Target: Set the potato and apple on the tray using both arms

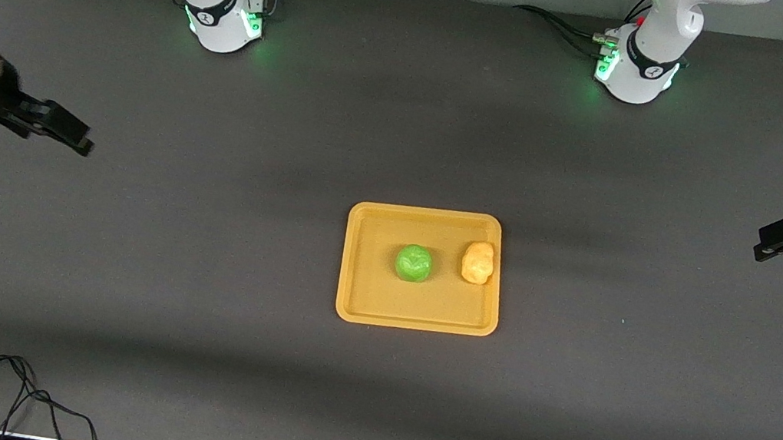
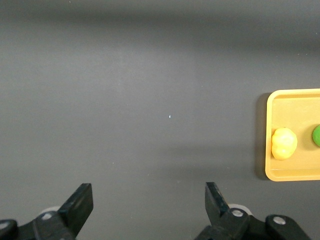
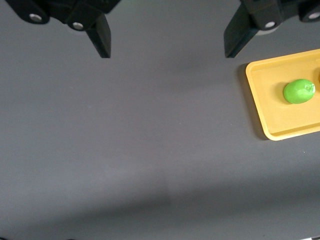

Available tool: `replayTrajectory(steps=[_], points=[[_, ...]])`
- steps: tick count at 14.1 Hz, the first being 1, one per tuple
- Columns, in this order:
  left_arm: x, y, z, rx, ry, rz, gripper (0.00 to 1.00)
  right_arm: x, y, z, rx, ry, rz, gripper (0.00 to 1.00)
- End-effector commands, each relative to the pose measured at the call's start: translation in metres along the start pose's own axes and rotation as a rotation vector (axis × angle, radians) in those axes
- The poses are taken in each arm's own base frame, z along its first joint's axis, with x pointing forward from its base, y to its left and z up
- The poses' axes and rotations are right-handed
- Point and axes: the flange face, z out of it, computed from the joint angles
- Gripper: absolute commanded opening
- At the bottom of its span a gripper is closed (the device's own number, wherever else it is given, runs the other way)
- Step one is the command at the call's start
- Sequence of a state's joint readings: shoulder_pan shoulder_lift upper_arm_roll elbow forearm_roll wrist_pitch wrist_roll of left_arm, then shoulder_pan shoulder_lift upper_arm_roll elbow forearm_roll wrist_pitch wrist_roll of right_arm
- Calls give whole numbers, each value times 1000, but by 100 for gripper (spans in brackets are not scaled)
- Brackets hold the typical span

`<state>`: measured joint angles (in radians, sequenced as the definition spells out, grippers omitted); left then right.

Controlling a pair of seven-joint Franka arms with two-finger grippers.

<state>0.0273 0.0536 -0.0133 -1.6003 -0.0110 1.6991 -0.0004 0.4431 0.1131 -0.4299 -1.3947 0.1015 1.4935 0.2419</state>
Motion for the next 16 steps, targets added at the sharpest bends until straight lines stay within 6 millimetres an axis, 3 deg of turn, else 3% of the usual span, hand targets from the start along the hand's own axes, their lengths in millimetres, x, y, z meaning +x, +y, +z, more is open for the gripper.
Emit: replayTrajectory(steps=[1, 3, 5, 9, 16], points=[[-2, -2, -2, 1, -7, -5, 100, -16, 33, -23, 19, -10, 3, 100], [-2, -2, -1, 1, -5, -4, 100, -24, 59, -37, 10, 14, -40, 100], [-1, -2, -2, 1, 4, 7, 100, -42, 55, -41, -48, 30, -112, 100], [-1, -2, 0, 8, 1, 9, 100, -44, 74, -33, -50, 14, -86, 100], [-2, -18, 9, 9, -16, -18, 100, -47, 71, -18, -50, 4, -96, 100]])
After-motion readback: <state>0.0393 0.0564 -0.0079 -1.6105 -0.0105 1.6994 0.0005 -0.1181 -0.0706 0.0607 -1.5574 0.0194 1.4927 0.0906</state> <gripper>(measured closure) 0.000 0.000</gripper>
